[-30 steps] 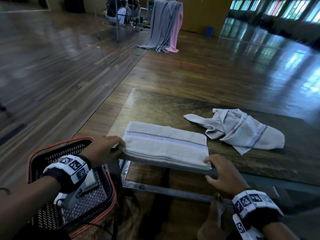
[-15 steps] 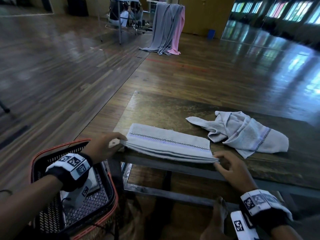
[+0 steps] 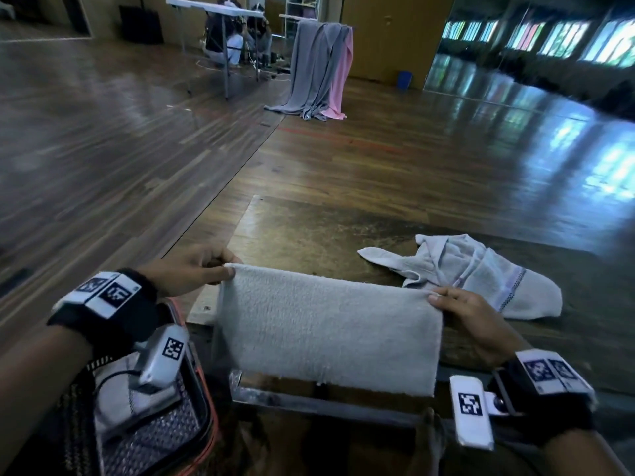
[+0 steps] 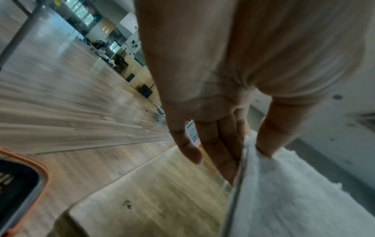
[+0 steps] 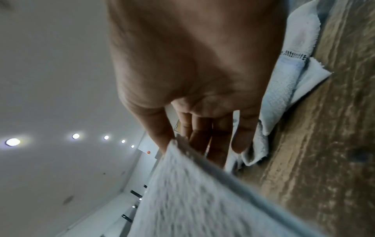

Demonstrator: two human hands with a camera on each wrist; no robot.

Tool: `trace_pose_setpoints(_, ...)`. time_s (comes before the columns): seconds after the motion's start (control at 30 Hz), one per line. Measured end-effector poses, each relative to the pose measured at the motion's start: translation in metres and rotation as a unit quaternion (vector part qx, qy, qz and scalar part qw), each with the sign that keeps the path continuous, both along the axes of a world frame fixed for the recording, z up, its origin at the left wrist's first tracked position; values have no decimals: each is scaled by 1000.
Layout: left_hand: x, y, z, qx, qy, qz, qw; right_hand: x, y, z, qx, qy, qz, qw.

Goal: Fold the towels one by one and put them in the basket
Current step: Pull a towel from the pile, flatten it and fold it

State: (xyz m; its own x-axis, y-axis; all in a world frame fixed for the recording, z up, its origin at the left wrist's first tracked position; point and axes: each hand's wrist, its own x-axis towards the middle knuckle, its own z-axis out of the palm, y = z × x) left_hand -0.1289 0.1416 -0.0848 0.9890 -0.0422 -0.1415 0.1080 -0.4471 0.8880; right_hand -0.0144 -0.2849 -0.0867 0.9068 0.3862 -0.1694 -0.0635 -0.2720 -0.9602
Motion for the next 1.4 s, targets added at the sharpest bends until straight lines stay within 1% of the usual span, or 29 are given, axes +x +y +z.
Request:
trace_pose_setpoints(0.07, 13, -2, -9, 23, 27, 0, 999, 11, 5, -6, -67, -3, 21, 998)
trace_pose_setpoints(0.1, 20, -5, -11, 45, 23, 20, 999, 16, 8, -8, -102, -10, 20, 995)
trace_pose_setpoints(0.13, 27, -9, -14, 65, 2, 53, 996, 20, 11, -12, -134, -27, -1, 991)
trace_pose_setpoints(0.17, 33, -14, -15, 76, -34, 103, 991, 23, 15, -16, -168, -50, -42, 984)
trace_pose_setpoints(0.2, 37, -21, -16, 80, -74, 160, 981, 24, 21, -20, -204, -83, -99, 971)
trace_pose_setpoints(0.23, 39, -29, -15, 97, -111, 207, 967, 23, 29, -24, -243, -128, -152, 949)
trace_pose_setpoints(0.27, 40, -39, -15, 135, -144, 228, 953, 20, 39, -28, -289, -184, -173, 924)
trace_pose_setpoints(0.3, 40, -50, -15, 186, -162, 221, 943, 16, 48, -33, -331, -237, -161, 899)
trace_pose_setpoints(0.33, 39, -63, -17, 231, -167, 195, 939, 10, 59, -38, -362, -281, -130, 879)
trace_pose_setpoints(0.4, 38, -92, -26, 315, -129, 99, 935, -1, 79, -47, -387, -337, -58, 856)
trace_pose_setpoints(0.43, 37, -106, -32, 370, -102, 43, 922, -7, 88, -50, -392, -343, -24, 853)
trace_pose_setpoints(0.5, 37, -128, -48, 464, -60, -48, 883, -15, 101, -60, -417, -335, 48, 843)
trace_pose_setpoints(0.57, 39, -137, -60, 498, -48, -74, 863, -20, 106, -69, -470, -333, 118, 809)
trace_pose_setpoints(0.63, 43, -132, -68, 509, -41, -79, 856, -19, 104, -73, -501, -337, 144, 784)
trace_pose_setpoints(0.67, 46, -128, -71, 514, -34, -88, 852, -17, 100, -73, -508, -330, 143, 783)
trace_pose_setpoints(0.73, 54, -119, -74, 530, -24, -102, 841, -11, 89, -71, -521, -291, 128, 792)
trace_pose_setpoints(0.77, 58, -116, -76, 541, -25, -98, 835, -9, 82, -70, -530, -269, 116, 796)
trace_pose_setpoints(0.83, 68, -112, -76, 567, -37, -57, 821, -6, 69, -66, -550, -247, 93, 792)
trace_pose_setpoints(0.9, 73, -111, -74, 601, -71, 0, 796, -6, 60, -62, -553, -261, 81, 787)
trace_pose_setpoints(0.93, 74, -112, -72, 609, -99, 22, 787, -7, 57, -60, -542, -272, 83, 791)
trace_pose_setpoints(0.97, 73, -113, -70, 605, -124, 35, 786, -7, 54, -58, -527, -283, 89, 796)
trace_pose_setpoints(1.0, 71, -116, -69, 590, -144, 37, 794, -6, 53, -55, -516, -292, 95, 800)
trace_pose_setpoints(1.07, 64, -126, -65, 538, -179, 8, 824, -6, 49, -49, -509, -296, 99, 802)
trace_pose_setpoints(1.13, 50, -142, -65, 475, -219, -86, 848, -4, 46, -47, -510, -283, 95, 807)
trace_pose_setpoints(1.17, 40, -151, -65, 450, -248, -151, 844, -2, 44, -47, -512, -271, 93, 810)
trace_pose_setpoints(1.23, 20, -166, -68, 442, -297, -249, 808, 1, 42, -49, -515, -240, 86, 818)
trace_pose_setpoints(1.27, 13, -171, -70, 452, -306, -264, 795, 2, 42, -50, -517, -229, 82, 821)
trace_pose_setpoints(1.3, 9, -173, -73, 461, -303, -262, 792, 3, 41, -52, -521, -223, 79, 820)
trace_pose_setpoints(1.4, 5, -177, -79, 468, -293, -229, 802, 4, 41, -56, -527, -226, 68, 816)
